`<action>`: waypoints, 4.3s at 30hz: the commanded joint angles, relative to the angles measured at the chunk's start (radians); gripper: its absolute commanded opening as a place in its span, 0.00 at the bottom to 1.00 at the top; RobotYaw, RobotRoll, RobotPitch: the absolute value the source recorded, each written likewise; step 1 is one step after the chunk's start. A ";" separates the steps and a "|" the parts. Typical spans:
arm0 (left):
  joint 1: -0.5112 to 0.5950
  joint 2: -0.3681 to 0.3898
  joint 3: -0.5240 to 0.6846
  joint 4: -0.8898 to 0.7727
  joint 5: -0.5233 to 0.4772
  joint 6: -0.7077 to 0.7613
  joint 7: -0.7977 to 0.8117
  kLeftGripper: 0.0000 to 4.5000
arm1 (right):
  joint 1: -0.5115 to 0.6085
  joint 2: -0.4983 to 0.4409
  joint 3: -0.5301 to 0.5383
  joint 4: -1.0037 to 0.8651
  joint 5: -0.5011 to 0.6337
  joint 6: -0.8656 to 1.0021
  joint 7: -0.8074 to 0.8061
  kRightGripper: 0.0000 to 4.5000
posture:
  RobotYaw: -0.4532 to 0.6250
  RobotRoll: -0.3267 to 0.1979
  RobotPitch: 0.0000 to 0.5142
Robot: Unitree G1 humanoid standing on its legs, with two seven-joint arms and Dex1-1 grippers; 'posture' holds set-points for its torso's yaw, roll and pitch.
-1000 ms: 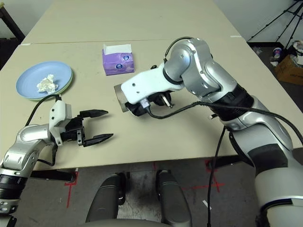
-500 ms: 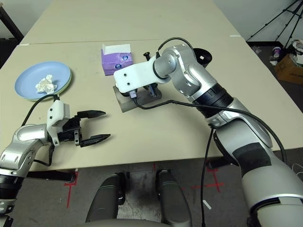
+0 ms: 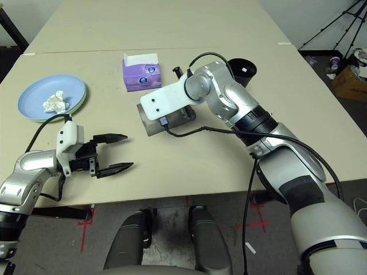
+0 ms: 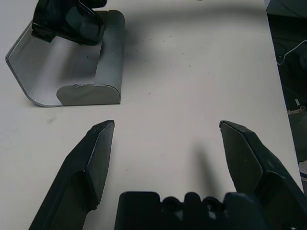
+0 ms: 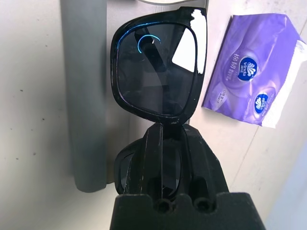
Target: Organize and tidy the items on the table.
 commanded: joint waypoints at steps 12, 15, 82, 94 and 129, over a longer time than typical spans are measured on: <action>-0.003 0.006 0.002 -0.006 0.001 0.006 -0.009 1.00 | 0.057 0.030 0.004 -0.023 -0.045 0.018 -0.070 0.08 | 0.39 0.62 0.33; -0.006 0.006 0.002 -0.001 0.002 0.005 -0.010 1.00 | 0.062 0.041 0.003 -0.020 -0.049 0.024 -0.084 0.08 | 0.39 0.62 0.33; -0.028 0.007 0.004 0.018 0.007 0.008 -0.009 1.00 | 0.135 0.050 0.008 -0.006 -0.082 -0.014 -0.059 0.32 | 0.39 0.62 0.29; -0.033 -0.007 0.001 0.026 0.009 0.006 0.007 1.00 | 0.092 0.039 -0.012 -0.032 -0.062 -0.009 -0.027 1.00 | 0.38 0.62 0.27; -0.029 -0.007 0.004 0.021 0.011 0.007 0.014 1.00 | -0.014 0.094 -0.034 0.107 0.052 0.081 0.026 1.00 | 0.39 0.62 0.29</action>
